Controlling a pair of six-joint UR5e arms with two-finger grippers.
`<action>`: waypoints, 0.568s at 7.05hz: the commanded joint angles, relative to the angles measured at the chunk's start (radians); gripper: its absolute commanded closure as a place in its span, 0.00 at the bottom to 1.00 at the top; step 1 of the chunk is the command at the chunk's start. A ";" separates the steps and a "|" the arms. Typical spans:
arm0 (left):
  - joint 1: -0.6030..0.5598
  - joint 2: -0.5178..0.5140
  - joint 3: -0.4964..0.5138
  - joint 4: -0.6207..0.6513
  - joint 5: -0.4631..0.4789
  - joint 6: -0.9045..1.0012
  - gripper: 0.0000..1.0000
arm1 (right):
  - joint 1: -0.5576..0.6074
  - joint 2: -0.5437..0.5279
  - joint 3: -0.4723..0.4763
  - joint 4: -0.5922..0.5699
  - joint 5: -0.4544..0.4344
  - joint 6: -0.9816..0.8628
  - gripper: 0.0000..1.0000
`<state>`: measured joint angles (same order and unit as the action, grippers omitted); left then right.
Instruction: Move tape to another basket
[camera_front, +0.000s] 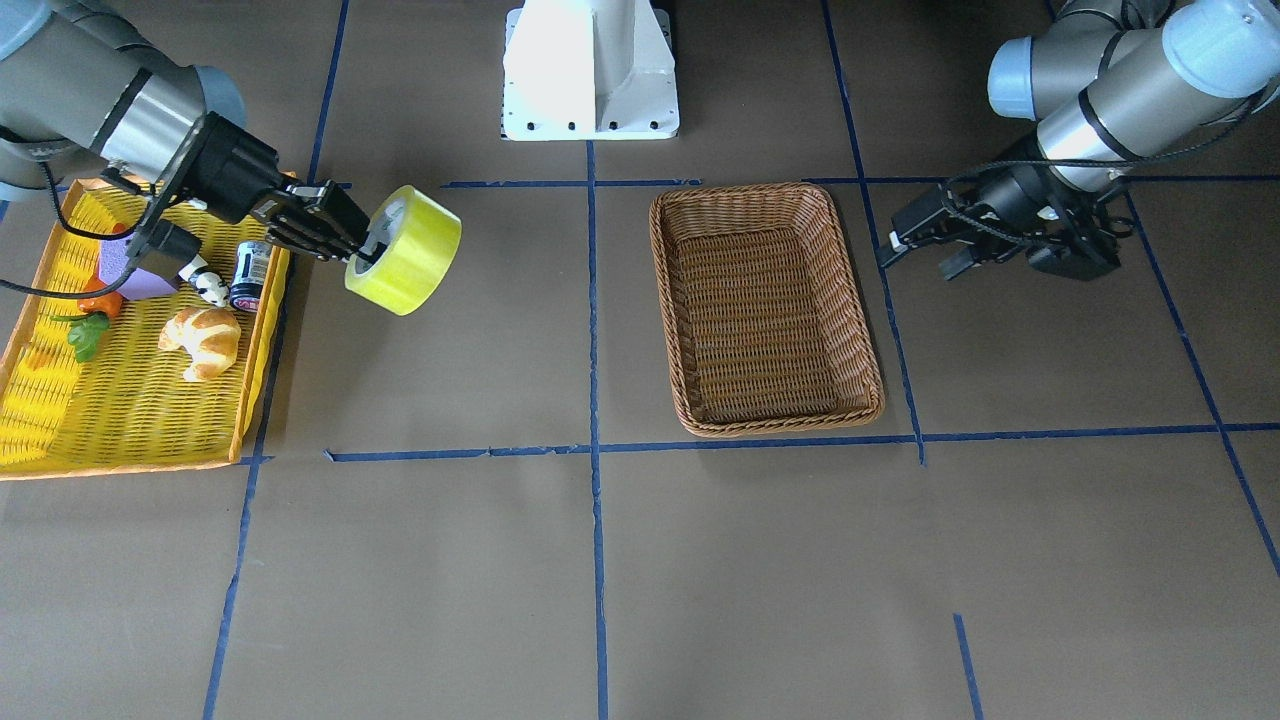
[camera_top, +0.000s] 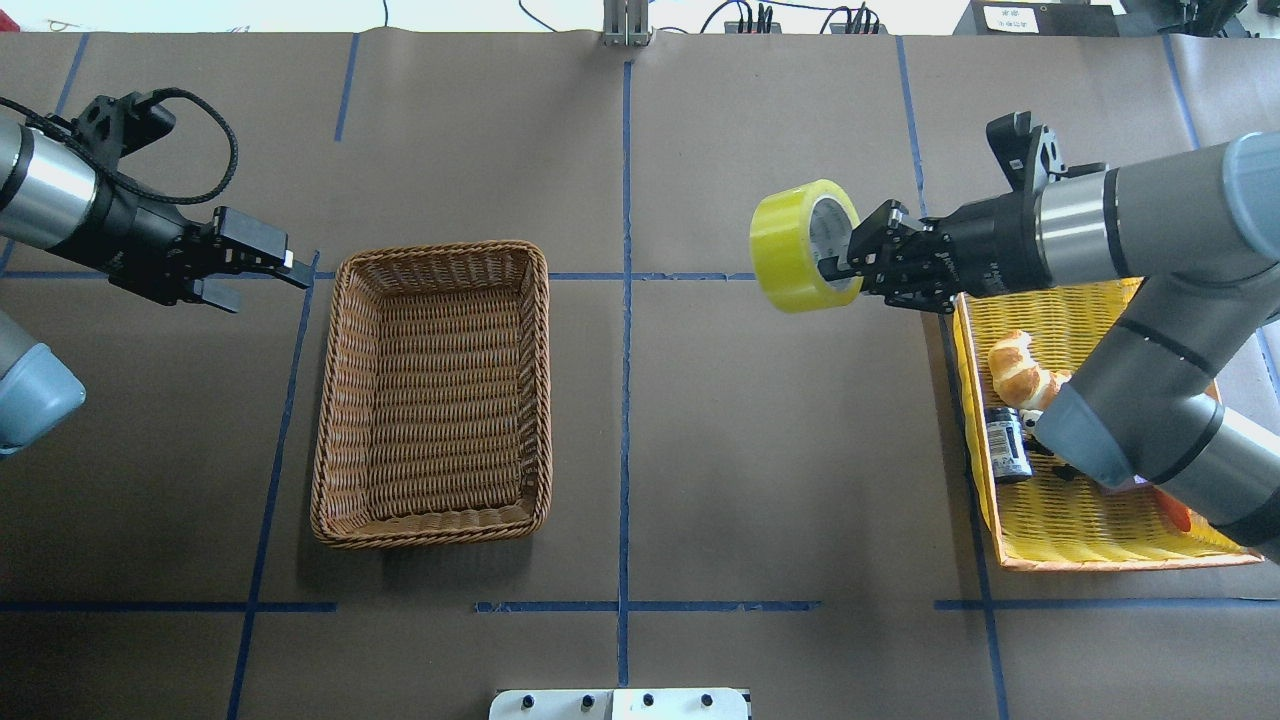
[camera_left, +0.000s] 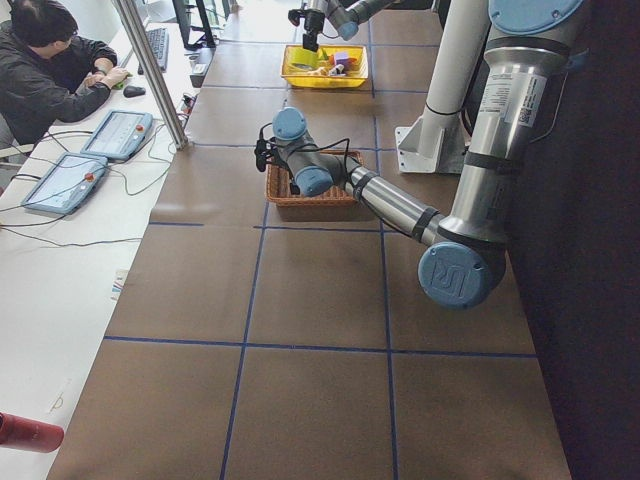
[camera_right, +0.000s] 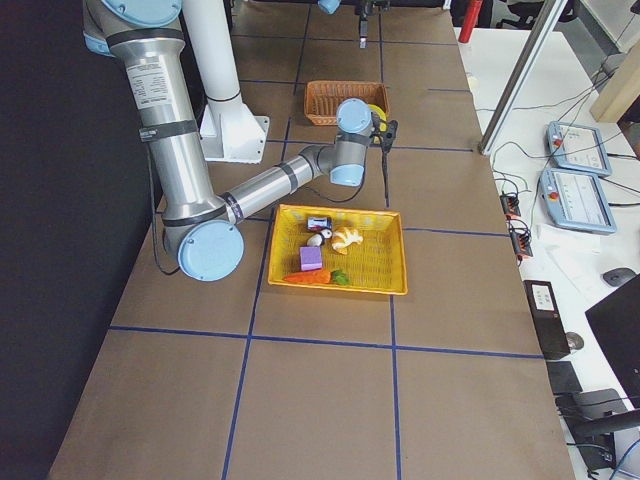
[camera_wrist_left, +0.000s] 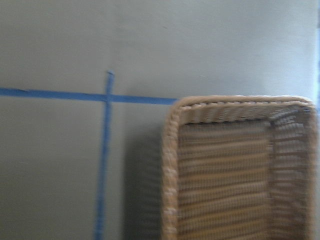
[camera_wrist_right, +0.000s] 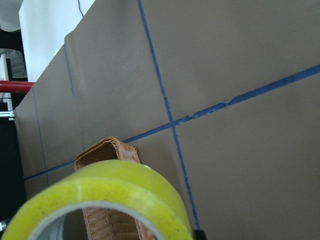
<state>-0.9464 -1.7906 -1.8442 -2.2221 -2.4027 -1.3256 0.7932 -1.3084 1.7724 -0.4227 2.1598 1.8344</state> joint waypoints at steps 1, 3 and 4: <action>0.067 -0.027 0.010 -0.327 0.013 -0.354 0.00 | -0.147 0.009 -0.002 0.216 -0.191 0.124 0.98; 0.159 -0.033 0.025 -0.649 0.130 -0.632 0.00 | -0.244 0.030 -0.007 0.332 -0.312 0.149 0.98; 0.214 -0.042 0.025 -0.747 0.228 -0.702 0.00 | -0.271 0.059 -0.011 0.337 -0.330 0.149 0.98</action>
<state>-0.7952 -1.8243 -1.8227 -2.8288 -2.2698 -1.9152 0.5629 -1.2738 1.7652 -0.1155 1.8694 1.9785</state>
